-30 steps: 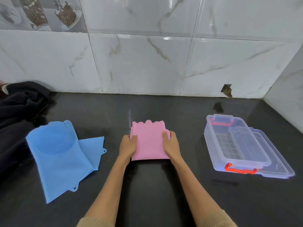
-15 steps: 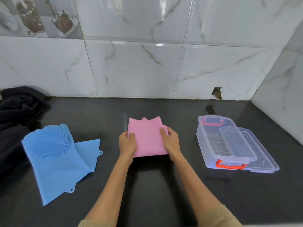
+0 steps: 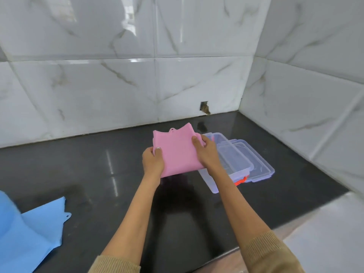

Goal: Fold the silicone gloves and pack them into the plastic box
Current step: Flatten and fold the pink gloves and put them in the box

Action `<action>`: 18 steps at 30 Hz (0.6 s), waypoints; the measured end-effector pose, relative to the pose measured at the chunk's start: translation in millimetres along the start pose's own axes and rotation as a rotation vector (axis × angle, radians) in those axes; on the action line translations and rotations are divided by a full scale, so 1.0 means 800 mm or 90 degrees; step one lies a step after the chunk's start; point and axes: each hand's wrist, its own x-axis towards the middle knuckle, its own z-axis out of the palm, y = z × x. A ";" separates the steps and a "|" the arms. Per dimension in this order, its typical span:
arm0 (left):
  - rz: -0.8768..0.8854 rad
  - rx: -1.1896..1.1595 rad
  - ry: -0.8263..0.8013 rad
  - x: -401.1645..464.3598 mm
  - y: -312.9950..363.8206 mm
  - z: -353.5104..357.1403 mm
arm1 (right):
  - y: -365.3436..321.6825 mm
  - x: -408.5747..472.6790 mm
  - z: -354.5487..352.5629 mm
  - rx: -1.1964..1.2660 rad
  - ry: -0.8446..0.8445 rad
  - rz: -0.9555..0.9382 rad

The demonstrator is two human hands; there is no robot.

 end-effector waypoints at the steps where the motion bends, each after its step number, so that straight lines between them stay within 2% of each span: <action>1: 0.004 0.000 -0.015 -0.001 0.004 0.013 | -0.002 0.003 -0.015 -0.008 0.012 0.004; 6: 0.018 -0.017 -0.083 -0.009 0.028 0.078 | -0.007 0.024 -0.090 -0.042 0.041 -0.044; 10: 0.029 0.024 -0.120 -0.018 0.034 0.119 | -0.001 0.047 -0.137 -0.113 -0.016 -0.015; 14: 0.071 0.238 -0.150 -0.027 0.017 0.134 | 0.012 0.061 -0.152 -0.299 -0.095 -0.009; 18: 0.172 0.421 -0.104 -0.026 0.005 0.134 | 0.026 0.064 -0.152 -0.361 -0.086 -0.019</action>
